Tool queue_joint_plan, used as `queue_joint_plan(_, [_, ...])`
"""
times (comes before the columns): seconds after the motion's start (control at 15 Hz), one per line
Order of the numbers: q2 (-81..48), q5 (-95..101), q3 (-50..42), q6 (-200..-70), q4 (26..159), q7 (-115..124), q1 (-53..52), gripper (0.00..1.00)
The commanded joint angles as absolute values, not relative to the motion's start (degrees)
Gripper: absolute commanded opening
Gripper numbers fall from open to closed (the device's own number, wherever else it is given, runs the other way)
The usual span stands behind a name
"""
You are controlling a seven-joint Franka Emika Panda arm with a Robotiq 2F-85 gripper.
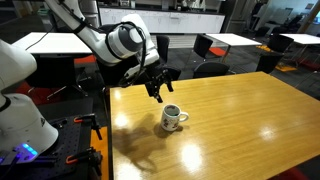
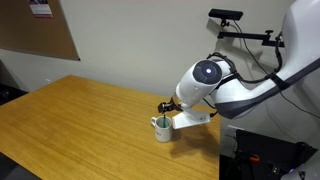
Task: Take the pen from the white cup and put it on the table
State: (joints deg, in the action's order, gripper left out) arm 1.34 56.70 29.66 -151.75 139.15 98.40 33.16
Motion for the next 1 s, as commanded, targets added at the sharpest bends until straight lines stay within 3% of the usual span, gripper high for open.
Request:
queue_joint_plan(0.0, [1.38, 60.1, 29.99, -149.97, 138.74, 103.38, 33.04, 1.0])
queue_joint_plan(0.13, [1.38, 61.49, 30.08, -149.27, 138.71, 105.53, 32.95, 1.0])
queue_joint_plan(0.27, [1.35, 62.29, 30.14, -148.73, 138.71, 107.35, 32.86, 0.85])
queue_joint_plan(0.4, [1.22, 63.03, 30.19, -148.16, 138.56, 109.27, 32.79, 0.85])
queue_joint_plan(0.47, [1.07, 63.83, 30.18, -148.02, 138.41, 110.55, 32.79, 0.8])
queue_joint_plan(0.6, [0.43, 65.19, 30.19, -147.72, 138.0, 112.88, 32.77, 0.83])
queue_joint_plan(0.93, [-2.6, 71.34, 29.95, -148.98, 136.5, 120.69, 32.77, 0.73])
